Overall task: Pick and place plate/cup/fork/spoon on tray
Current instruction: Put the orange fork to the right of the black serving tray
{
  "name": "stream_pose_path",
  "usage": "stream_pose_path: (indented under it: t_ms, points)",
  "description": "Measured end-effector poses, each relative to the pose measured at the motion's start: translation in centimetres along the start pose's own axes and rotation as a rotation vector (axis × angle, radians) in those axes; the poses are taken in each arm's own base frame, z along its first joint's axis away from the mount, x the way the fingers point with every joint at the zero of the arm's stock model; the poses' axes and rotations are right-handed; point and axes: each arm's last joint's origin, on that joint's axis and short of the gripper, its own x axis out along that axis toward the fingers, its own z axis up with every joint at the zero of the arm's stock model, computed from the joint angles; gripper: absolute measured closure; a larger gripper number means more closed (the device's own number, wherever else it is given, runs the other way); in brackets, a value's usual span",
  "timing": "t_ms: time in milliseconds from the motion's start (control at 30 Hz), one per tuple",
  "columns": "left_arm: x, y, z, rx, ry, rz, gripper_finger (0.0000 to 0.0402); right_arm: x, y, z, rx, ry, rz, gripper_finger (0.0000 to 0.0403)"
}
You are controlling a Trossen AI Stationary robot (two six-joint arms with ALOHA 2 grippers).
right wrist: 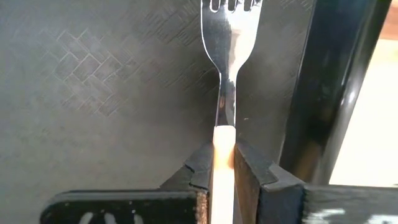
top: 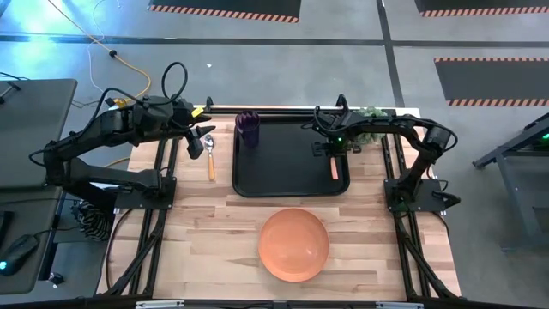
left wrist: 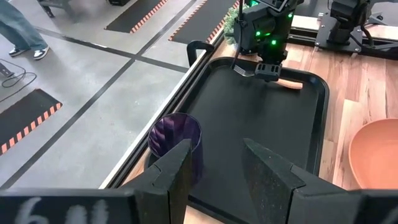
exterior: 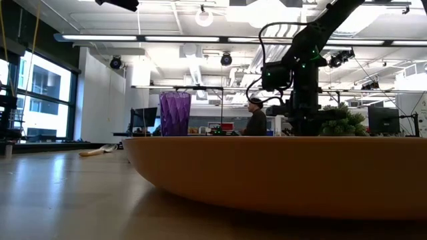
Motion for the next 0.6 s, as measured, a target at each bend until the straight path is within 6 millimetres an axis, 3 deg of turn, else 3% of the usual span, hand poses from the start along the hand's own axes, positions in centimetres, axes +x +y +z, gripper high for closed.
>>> stream_pose_path:
  t_ms: [367, 600]
  points:
    - [0.0, 0.0, 0.0, 0.000, 0.000, 0.000, 0.0271, 0.1, 0.0, 0.0, 0.037, 0.004, -0.005, 0.0381]
    - [0.0, 0.0, 0.0, 0.000, 0.000, 0.000, 0.0271, 1.3, 0.1, 0.0, 0.031, 0.038, -0.031, 0.0381]
